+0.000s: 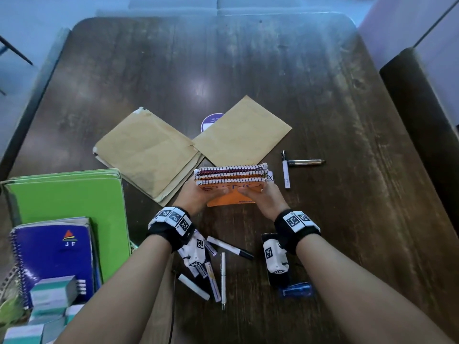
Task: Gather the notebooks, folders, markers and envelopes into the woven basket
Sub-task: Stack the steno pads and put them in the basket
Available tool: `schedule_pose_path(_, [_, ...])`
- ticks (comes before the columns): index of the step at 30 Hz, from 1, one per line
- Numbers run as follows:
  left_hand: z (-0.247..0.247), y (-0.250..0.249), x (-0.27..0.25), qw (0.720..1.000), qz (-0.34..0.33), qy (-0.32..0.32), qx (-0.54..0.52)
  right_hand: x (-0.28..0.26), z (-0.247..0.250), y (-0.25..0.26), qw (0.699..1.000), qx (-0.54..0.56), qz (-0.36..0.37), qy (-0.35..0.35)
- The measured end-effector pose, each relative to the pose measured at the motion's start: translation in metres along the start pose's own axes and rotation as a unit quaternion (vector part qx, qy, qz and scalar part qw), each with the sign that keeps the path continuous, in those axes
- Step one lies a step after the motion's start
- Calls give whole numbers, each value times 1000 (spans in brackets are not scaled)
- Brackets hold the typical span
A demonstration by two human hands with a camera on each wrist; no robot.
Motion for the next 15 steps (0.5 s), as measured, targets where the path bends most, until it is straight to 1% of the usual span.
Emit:
schedule_pose_path(3, [3,1,1,1000,3,-9,11,-2,1,0,1000,6,6,-1])
schedule_pose_path(6, [-1,-2,-3,1000,6,-14,28,-3,-4,-5,999,50,-16,10])
schedule_pose_path(8, [3,-2,-2,999,14,-27,28,0,-6,-5,998,59,-25,18])
schedule_pose_path(12, [6,-9,-11,999,20,-39,13,-3,-2,8,997,62,-1,35])
schedule_pose_path(15, [4,-22,-32,999,0,-38,-28,-15,-4,21,996,76,19,50])
Point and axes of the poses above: each hand's wrist, its own x-axis towards the middle knuckle, its own z-axis out of the back of the hand, y = z × x, the point moved 10 cm from there along x, towards the middle knuckle, and after that the axes turned 14 degrees about -x, right-handed, at the moved point
